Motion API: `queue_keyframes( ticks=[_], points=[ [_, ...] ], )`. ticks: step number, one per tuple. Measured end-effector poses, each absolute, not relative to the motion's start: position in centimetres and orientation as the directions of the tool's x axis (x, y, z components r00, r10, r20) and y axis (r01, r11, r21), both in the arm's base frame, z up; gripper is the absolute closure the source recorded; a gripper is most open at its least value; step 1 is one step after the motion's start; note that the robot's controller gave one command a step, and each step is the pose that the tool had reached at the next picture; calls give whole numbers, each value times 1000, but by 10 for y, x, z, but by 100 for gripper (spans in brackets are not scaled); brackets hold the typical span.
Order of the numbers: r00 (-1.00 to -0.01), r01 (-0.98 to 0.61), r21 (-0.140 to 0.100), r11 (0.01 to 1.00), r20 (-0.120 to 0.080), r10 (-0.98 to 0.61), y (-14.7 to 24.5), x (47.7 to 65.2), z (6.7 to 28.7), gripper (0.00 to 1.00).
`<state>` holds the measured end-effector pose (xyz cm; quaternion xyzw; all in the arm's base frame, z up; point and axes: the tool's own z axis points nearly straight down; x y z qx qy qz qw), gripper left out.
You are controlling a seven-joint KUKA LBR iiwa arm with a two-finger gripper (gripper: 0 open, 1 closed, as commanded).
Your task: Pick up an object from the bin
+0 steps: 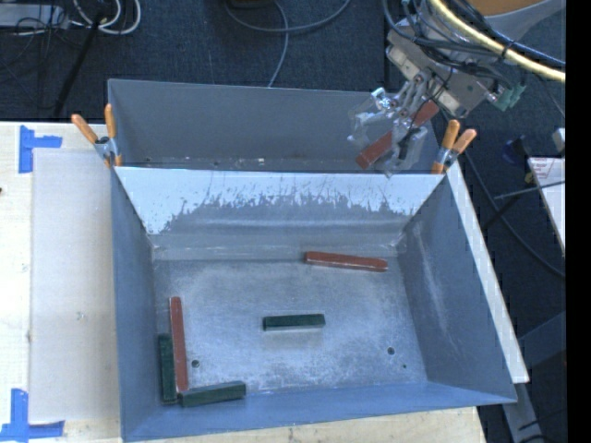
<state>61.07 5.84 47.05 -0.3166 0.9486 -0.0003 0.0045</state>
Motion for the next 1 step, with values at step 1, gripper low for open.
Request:
queue_keyframes(
  ticks=[1],
  points=[
    [-229, -973, 0, 229, -1, -973, 10, 614, 459, 100]
  ],
)
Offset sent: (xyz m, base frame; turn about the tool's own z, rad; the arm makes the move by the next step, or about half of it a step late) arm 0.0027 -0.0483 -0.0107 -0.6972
